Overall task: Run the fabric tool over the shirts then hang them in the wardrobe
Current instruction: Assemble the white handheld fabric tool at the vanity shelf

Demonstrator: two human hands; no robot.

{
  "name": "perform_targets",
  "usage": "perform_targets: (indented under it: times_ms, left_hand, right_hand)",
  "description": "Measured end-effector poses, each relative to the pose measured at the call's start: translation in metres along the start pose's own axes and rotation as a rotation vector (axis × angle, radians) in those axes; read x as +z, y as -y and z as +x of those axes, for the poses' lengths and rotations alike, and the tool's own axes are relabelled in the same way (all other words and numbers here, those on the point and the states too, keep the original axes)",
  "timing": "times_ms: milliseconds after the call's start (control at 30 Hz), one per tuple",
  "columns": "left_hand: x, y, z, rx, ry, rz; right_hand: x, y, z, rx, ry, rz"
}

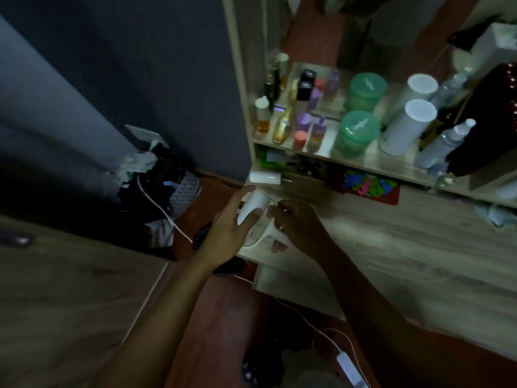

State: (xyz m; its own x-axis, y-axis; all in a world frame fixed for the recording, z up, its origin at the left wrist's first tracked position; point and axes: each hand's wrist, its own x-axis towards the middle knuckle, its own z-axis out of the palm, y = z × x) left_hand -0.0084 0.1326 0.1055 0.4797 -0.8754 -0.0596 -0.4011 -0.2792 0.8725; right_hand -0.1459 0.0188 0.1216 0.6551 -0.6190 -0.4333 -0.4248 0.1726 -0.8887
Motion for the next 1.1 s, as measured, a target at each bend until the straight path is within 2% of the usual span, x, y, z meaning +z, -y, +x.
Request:
perform_targets:
  times_ms: [133,300,400,567,867,1100]
  left_hand:
    - [-0.054,-0.024,-0.055,0.047,-0.16,-0.027]
    - [-0.11,-0.057,-0.135,0.067,-0.351,-0.046]
    - [-0.138,-0.071,-0.174,0.088,-0.451,-0.079]
    - [-0.172,-0.089,-0.223,0.118,-0.592,-0.125]
    - [-0.197,-0.106,-0.254,0.151,-0.71,-0.058]
    - [-0.193,-0.116,-0.208,0.026,-0.768,-0.136]
  right_hand:
    - [0.043,0.049,-0.035,-0.181,0.047,-0.093]
    - [0.098,0.097,-0.083,-0.463,0.034,-0.347]
    - [0.129,0.119,-0.107,-0.564,0.101,-0.404]
    - [0.168,0.145,-0.147,-0.745,0.078,-0.45]
    - [0.194,0.181,-0.173,-0.846,0.239,-0.449]
    - [0.176,0.189,-0.126,-0.866,0.285,-0.488]
